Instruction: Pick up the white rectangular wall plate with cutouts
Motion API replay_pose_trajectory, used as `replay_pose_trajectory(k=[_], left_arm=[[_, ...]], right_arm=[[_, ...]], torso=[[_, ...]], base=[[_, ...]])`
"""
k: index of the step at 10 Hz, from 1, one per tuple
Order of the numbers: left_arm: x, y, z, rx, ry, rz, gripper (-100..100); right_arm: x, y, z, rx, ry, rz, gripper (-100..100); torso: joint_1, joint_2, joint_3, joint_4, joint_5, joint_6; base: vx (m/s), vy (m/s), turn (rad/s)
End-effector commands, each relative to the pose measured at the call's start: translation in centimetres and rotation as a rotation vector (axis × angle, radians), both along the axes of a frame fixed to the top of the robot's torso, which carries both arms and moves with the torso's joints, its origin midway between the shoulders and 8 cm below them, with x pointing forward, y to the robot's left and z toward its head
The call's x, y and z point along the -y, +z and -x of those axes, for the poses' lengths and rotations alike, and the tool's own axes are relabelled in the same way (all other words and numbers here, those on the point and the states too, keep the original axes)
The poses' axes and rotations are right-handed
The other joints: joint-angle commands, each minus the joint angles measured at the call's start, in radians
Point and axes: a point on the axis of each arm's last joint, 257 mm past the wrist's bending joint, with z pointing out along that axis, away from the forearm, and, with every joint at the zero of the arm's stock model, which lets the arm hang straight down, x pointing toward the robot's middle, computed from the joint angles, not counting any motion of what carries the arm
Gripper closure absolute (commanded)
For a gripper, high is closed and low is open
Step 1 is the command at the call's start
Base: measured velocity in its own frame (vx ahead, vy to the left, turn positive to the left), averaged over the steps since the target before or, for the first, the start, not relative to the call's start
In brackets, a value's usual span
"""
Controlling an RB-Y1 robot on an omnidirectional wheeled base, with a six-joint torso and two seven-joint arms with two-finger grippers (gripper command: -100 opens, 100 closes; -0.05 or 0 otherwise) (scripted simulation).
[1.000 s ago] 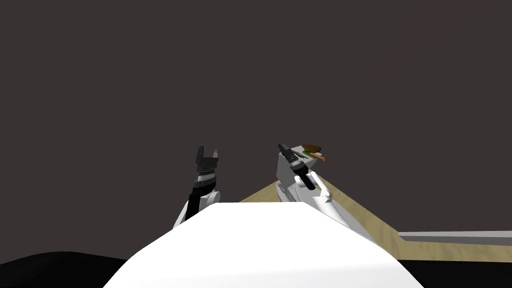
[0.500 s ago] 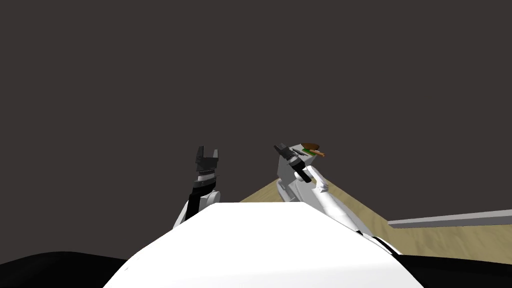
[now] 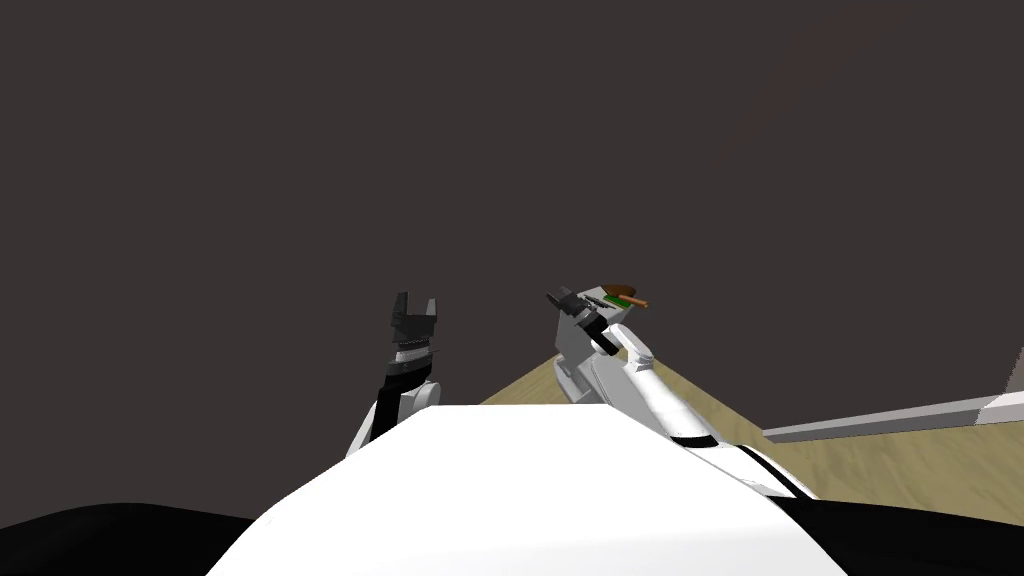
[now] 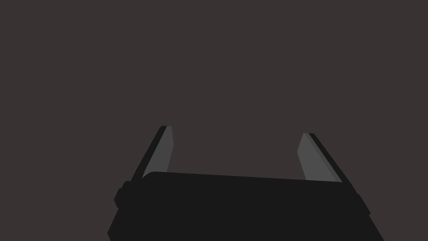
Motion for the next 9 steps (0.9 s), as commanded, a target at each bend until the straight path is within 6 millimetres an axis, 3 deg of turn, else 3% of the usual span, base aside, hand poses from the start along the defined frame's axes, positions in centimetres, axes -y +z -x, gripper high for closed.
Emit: replay_pose_trajectory(k=[1,3,9], left_arm=[[0.0,0.0,0.0,0.0,0.0,0.0,0],[0.0,0.0,0.0,0.0,0.0,0.0,0],[0.0,0.0,0.0,0.0,0.0,0.0,0]], right_arm=[[0.8,-1.2,-0.9,-0.013,-0.029,0.054,-100],[2.3,-2.4,-3.0,0.005,-0.078,0.215,-100],[7.3,-6.4,-6.2,-0.027,-0.188,0.451,-100]], torso=[[0.0,0.0,0.0,0.0,0.0,0.0],[-0.001,0.0,0.0,0.0,0.0,0.0],[-0.003,-0.002,-0.001,0.0,-0.001,0.0]], base=[[-0.032,0.05,-0.023],[-0.025,0.045,-0.045],[-0.012,0.015,-0.019]])
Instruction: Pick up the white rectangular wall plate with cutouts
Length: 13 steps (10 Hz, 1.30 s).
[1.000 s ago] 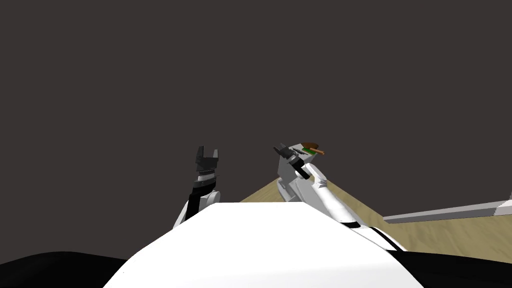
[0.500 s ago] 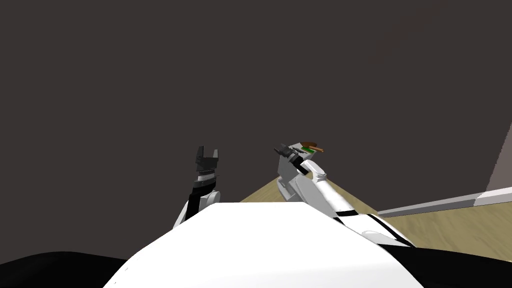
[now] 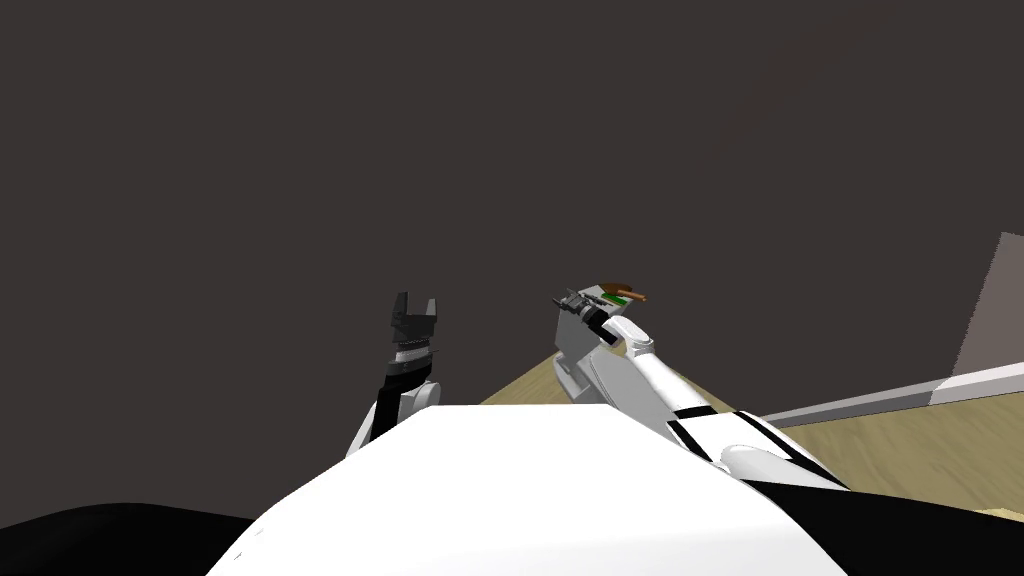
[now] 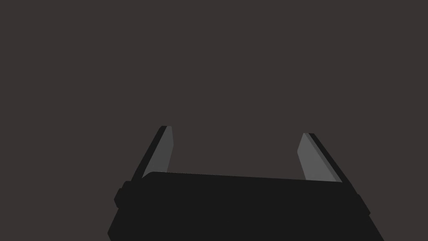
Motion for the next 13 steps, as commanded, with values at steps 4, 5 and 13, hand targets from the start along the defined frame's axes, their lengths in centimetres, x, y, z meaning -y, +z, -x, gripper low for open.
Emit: replay_pose_trajectory(k=[4,5,13], left_arm=[[0.0,0.0,0.0,0.0,0.0,0.0,0],[0.0,0.0,0.0,0.0,0.0,0.0,0],[0.0,0.0,0.0,0.0,0.0,0.0,0]], right_arm=[[4.4,-2.5,-2.0,-0.016,-0.083,0.189,-100],[5.2,-3.3,-2.0,-0.034,-0.097,0.19,-100],[15.2,-6.4,-3.7,-0.089,-0.254,0.521,-100]], torso=[[0.0,0.0,0.0,0.0,0.0,0.0],[0.0,0.0,0.0,0.0,0.0,0.0],[-0.001,0.0,0.0,0.0,0.0,0.0]], base=[[-0.006,0.006,-0.016],[0.0,0.0,0.0],[-0.001,0.001,-0.003]])
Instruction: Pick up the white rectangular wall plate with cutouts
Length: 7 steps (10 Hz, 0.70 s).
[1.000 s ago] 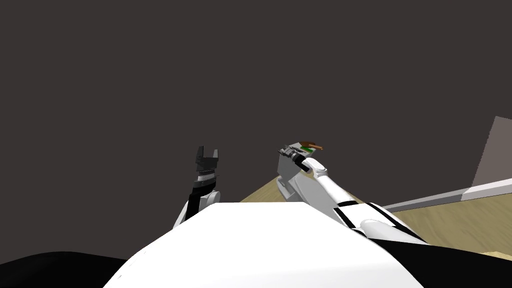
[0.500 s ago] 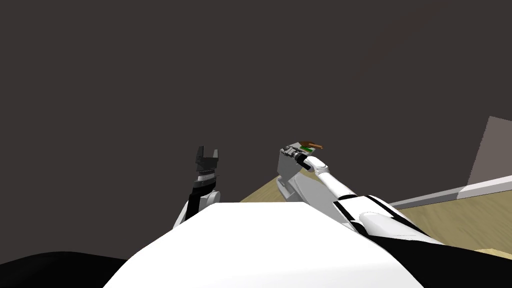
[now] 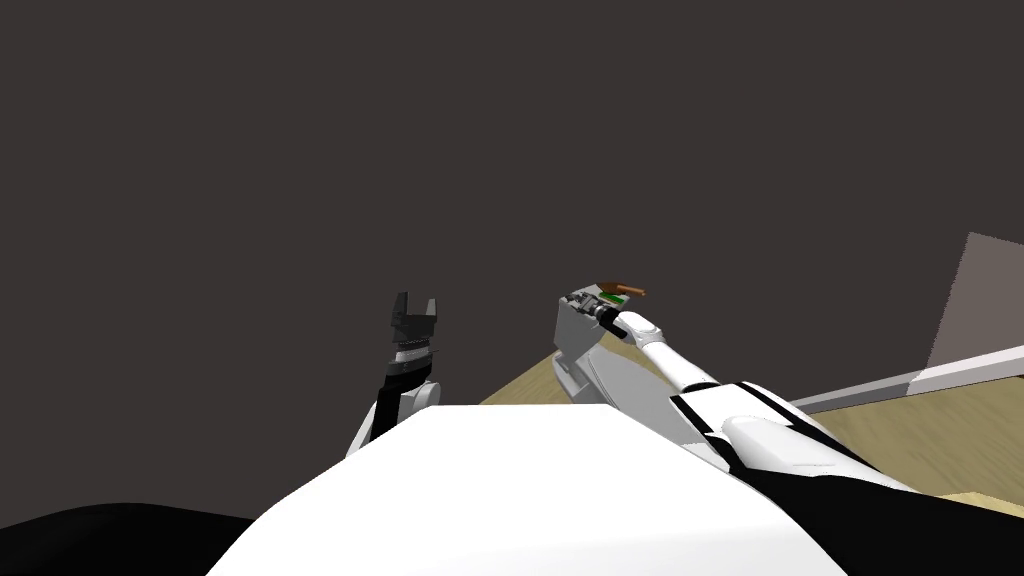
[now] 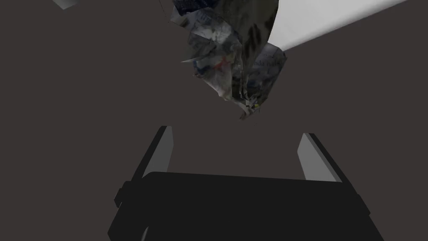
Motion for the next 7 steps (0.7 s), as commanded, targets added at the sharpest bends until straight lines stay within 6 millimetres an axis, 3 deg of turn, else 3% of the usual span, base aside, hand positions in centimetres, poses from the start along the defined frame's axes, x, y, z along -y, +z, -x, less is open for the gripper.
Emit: replay_pose_trajectory(k=[1,2,3,7], left_arm=[[0.0,0.0,0.0,0.0,0.0,0.0,0],[0.0,0.0,0.0,0.0,0.0,0.0,0],[0.0,0.0,0.0,0.0,0.0,0.0,0],[0.0,0.0,0.0,0.0,0.0,0.0,0]], right_arm=[[2.6,-0.2,-0.2,-0.009,-0.036,0.088,-100],[4.6,-0.3,-0.1,-0.021,-0.065,0.139,-100],[4.8,-0.5,-0.1,-0.024,-0.069,0.139,-100],[10.4,0.0,0.4,-0.051,-0.142,0.285,-100]], torso=[[0.0,0.0,0.0,0.0,0.0,0.0],[0.0,0.0,0.0,0.0,0.0,0.0],[0.0,0.0,0.0,0.0,0.0,0.0],[-0.004,-0.001,0.0,0.0,0.0,0.004]], base=[[-0.002,-0.004,-0.013],[-0.001,-0.007,-0.014],[0.001,-0.007,-0.007],[0.001,-0.005,-0.005]])
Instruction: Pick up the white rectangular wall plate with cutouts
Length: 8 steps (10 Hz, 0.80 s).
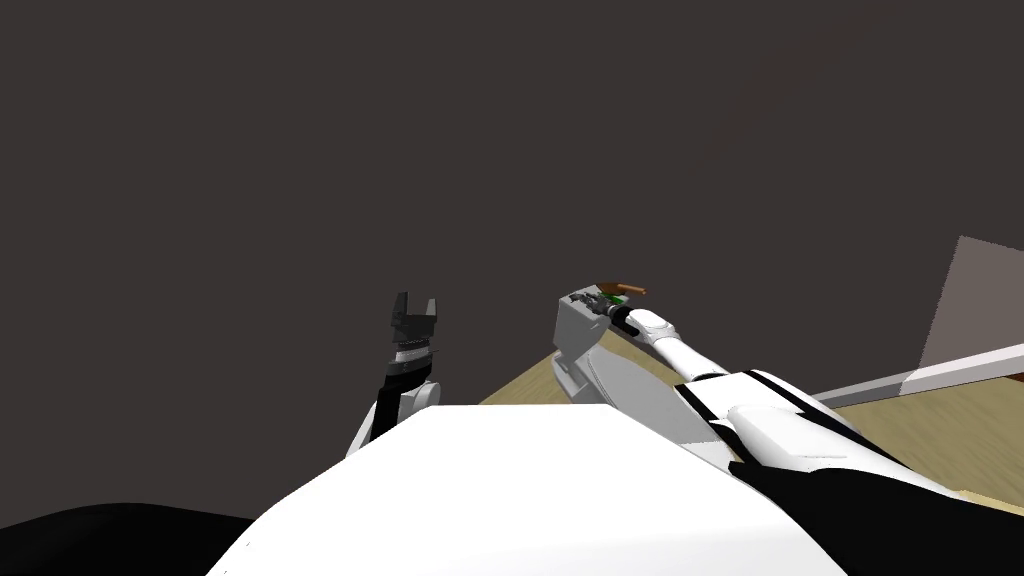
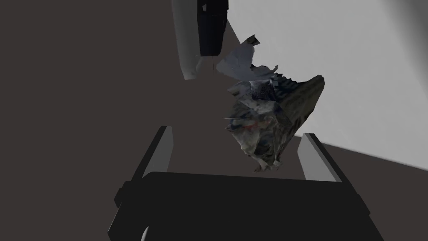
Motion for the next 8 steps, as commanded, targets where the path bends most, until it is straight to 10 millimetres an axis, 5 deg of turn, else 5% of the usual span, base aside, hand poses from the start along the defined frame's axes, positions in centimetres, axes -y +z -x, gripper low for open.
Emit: replay_pose_trajectory(k=[1,2,3,4,5,8], left_arm=[[0.0,0.0,0.0,0.0,0.0,0.0,0],[0.0,0.0,0.0,0.0,0.0,0.0,0],[0.0,0.0,0.0,0.0,0.0,0.0,0],[0.0,0.0,0.0,0.0,0.0,0.0,0],[0.0,0.0,0.0,0.0,0.0,0.0,0],[0.0,0.0,0.0,0.0,0.0,0.0,0]], right_arm=[[2.01,0.53,0.36,-0.009,-0.027,0.05,-100],[1.32,0.32,0.42,-0.007,-0.014,0.035,-100],[1.51,0.39,0.45,-0.007,-0.017,0.037,0],[1.49,0.38,0.45,-0.007,-0.017,0.037,-100],[1.49,0.38,0.45,-0.007,-0.017,0.037,100],[1.27,-0.2,0.61,-0.016,-0.012,0.035,100]], torso=[[0.0,0.0,0.0,0.0,0.0,0.0],[-0.001,0.0,0.0,0.0,0.0,0.0],[0.0,0.0,0.0,0.0,0.0,-0.001],[0.0,0.0,0.0,0.0,0.0,-0.001],[0.001,0.0,0.0,0.0,0.0,-0.001],[0.001,0.001,0.002,0.004,0.003,0.0]], base=[[0.014,-0.023,-0.029],[0.008,-0.013,-0.007],[0.0,0.0,0.0],[0.0,0.0,0.0],[0.0,0.0,0.0],[-0.004,0.003,0.002]])
